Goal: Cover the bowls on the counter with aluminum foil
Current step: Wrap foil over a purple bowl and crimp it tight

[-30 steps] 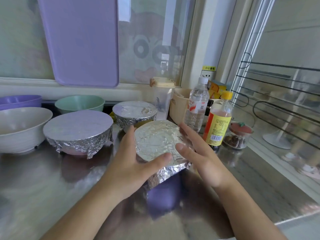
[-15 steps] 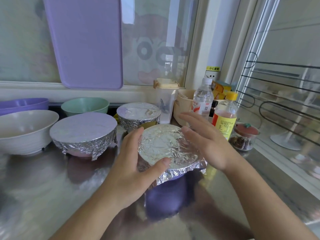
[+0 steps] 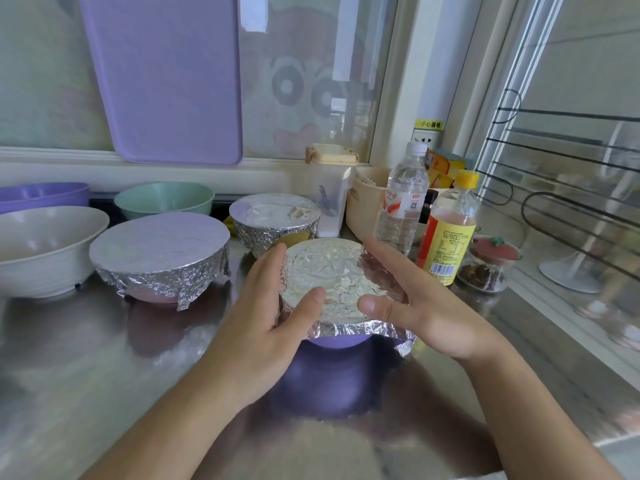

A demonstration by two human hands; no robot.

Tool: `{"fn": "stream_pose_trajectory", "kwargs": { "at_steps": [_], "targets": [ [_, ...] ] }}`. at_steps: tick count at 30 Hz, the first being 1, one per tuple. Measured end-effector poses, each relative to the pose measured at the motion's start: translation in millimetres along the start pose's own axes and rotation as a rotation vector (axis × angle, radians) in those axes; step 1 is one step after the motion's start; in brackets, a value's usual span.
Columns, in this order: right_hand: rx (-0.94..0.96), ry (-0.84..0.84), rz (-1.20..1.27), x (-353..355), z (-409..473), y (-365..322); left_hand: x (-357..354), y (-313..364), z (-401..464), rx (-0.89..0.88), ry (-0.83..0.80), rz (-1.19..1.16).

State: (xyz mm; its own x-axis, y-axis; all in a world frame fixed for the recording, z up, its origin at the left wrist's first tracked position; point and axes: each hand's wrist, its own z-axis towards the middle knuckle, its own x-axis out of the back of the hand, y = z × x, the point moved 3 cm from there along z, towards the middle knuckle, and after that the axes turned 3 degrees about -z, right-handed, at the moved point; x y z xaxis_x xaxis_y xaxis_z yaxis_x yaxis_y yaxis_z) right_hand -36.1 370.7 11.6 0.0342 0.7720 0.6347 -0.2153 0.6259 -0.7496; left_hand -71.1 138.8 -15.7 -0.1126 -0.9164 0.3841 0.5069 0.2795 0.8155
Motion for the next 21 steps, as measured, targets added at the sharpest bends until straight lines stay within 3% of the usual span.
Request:
{"fn": "stream_pose_trajectory", "kwargs": {
  "at_steps": [13,21],
  "targets": [
    [0.119,0.061,-0.092,-3.0,-10.7,-2.1,-3.5,-0.3,-0.6,-0.099,-0.074,0.024],
    [0.081,0.051,-0.118,-4.7,-11.0,7.5,-1.7,-0.9,-2.3,-0.074,-0.07,0.035]
  ]
}}
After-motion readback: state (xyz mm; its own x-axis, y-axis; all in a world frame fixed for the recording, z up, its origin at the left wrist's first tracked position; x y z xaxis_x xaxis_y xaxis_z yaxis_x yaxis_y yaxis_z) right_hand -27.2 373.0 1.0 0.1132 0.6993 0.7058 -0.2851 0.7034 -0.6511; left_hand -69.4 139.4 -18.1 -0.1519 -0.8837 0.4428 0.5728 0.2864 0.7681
